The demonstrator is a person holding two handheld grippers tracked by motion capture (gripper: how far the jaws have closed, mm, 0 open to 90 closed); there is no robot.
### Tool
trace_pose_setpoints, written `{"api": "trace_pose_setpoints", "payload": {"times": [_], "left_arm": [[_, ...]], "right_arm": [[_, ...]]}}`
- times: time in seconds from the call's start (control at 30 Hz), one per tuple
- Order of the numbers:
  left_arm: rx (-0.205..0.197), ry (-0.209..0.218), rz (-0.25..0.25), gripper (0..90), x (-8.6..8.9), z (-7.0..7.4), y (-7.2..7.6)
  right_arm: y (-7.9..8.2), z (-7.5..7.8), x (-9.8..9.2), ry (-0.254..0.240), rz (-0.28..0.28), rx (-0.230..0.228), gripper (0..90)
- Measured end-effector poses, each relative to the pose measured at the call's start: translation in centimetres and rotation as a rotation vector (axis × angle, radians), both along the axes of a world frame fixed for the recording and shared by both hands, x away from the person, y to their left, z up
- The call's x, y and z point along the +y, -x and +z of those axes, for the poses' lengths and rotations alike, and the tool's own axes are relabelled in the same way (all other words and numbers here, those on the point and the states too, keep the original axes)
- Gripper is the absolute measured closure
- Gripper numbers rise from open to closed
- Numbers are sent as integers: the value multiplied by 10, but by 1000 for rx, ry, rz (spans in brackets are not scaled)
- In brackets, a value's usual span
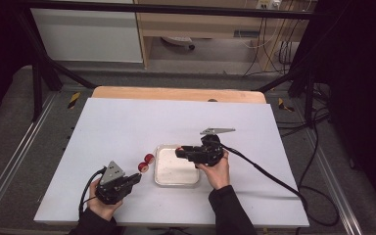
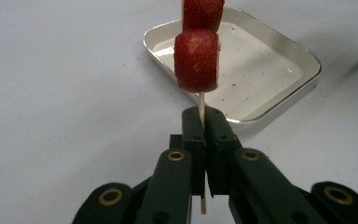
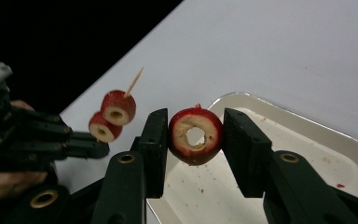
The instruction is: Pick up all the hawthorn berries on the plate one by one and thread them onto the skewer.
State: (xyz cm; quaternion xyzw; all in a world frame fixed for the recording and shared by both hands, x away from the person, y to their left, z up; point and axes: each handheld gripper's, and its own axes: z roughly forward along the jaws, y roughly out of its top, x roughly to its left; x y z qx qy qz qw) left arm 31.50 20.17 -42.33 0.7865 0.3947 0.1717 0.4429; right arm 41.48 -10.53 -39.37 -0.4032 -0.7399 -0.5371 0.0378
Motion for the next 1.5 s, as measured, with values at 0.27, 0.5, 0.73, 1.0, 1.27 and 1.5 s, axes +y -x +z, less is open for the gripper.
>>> {"api": "trace_pose_setpoints", "payload": {"times": [0.27,0.5,0.73,1.0,1.27,1.5], "left_arm": [[-26,35,30,874,-19,3,6],[-43,40,53,876,-36,6,8],[-41,53,54,876,-49,8,7],[-26,91,54,876,-61,14,1],[-18,115,58,876,-75,16,-6],[-12,121,59,876,-81,14,-8]], "right_arm": [[3,-7,-7,-201,-130,-14,619],[0,-6,-3,-340,-223,-42,621],[-3,-7,-1,-411,-274,-55,622],[-2,-5,-2,-465,-310,-91,622],[-1,-6,0,-508,-340,-102,623],[-1,-5,-1,-520,-349,-111,623]]}}
